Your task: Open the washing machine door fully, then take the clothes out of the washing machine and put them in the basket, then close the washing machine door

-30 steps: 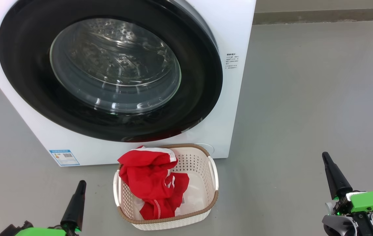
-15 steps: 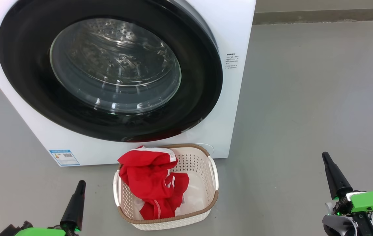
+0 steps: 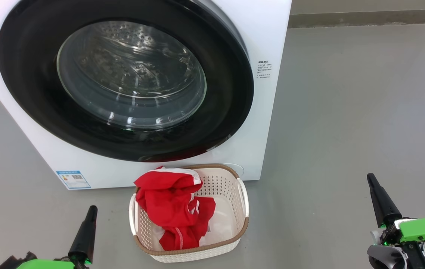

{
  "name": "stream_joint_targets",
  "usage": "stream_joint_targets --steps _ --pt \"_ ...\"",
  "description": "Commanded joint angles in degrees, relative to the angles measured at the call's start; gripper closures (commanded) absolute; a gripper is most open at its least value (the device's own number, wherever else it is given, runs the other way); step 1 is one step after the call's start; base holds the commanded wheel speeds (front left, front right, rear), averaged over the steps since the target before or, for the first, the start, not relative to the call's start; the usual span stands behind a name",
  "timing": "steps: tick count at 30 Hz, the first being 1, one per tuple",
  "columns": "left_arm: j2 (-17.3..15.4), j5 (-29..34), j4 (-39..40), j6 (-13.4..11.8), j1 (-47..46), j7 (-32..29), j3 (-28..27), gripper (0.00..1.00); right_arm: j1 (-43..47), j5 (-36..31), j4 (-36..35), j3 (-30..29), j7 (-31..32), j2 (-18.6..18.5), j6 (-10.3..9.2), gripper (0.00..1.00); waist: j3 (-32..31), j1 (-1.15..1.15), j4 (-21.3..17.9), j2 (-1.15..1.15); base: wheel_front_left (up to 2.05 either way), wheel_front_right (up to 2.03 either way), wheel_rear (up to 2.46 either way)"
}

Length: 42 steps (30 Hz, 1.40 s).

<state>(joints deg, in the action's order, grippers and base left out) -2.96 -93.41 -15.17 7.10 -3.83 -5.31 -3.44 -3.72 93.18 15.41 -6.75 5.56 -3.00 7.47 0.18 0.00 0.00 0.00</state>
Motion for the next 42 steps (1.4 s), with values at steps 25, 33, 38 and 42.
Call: stream_joint_targets --steps 25,33,38,42 --pt "-0.46 0.65 1.15 0.38 -2.29 -0.59 -2.35 1.0 -2.41 -0.61 -1.41 0.72 0.53 -0.26 0.02 1.0 0.0 0.0 0.0 0.0 0.0 0.0 0.0" --pt "-0.4 0.72 1.15 0.38 -2.3 -0.66 -2.43 1.0 -2.42 -0.66 -1.41 0.66 0.58 -0.21 0.02 1.0 0.0 0.0 0.0 0.0 0.0 0.0 0.0" --pt "-0.36 0.76 1.15 0.38 -2.3 -0.71 -2.49 1.0 -2.42 -0.7 -1.41 0.62 0.61 -0.18 0.02 1.0 0.0 0.0 0.0 0.0 0.0 0.0 0.0" --pt "-0.34 0.79 1.15 0.38 -2.31 -0.73 -2.53 1.0 -2.43 -0.72 -1.4 0.59 0.63 -0.17 0.02 1.0 0.0 0.0 0.0 0.0 0.0 0.0 0.0"
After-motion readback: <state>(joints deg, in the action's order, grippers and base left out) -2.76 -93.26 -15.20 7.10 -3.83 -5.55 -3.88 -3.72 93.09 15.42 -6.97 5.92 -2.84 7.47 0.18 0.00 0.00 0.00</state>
